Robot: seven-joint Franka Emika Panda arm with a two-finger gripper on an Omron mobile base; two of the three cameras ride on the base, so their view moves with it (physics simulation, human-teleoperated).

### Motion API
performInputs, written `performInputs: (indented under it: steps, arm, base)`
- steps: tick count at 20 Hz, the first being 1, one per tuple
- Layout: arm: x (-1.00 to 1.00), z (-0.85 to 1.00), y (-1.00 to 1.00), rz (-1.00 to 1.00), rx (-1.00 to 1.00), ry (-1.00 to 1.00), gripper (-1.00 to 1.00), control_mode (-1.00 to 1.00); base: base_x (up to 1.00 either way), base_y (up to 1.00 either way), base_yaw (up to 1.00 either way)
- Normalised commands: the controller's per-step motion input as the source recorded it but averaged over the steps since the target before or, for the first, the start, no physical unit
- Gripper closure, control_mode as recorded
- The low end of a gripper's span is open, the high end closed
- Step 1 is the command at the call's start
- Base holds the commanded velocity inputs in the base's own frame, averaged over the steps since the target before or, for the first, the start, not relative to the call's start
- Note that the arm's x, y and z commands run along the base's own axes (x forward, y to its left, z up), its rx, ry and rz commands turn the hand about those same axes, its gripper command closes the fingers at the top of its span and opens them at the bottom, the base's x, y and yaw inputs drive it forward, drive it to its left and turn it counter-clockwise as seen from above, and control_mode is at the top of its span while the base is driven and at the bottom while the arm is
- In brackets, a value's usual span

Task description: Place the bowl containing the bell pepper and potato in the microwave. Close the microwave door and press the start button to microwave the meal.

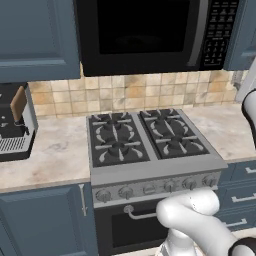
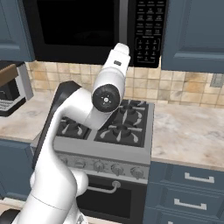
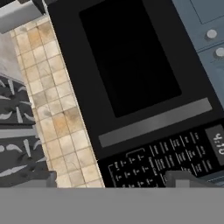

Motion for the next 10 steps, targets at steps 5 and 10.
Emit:
performInputs:
  steps: [5, 10]
  arm:
    - [0.0, -0.08, 0.0, 0.0, 0.0, 0.04, 1.0, -1.0]
    - [0.01, 0.0, 0.0, 0.01, 0.0, 0.05, 1.0, -1.0]
  base:
    - [0.0, 0.0, 0.0]
    - [0.0, 0.0, 0.0]
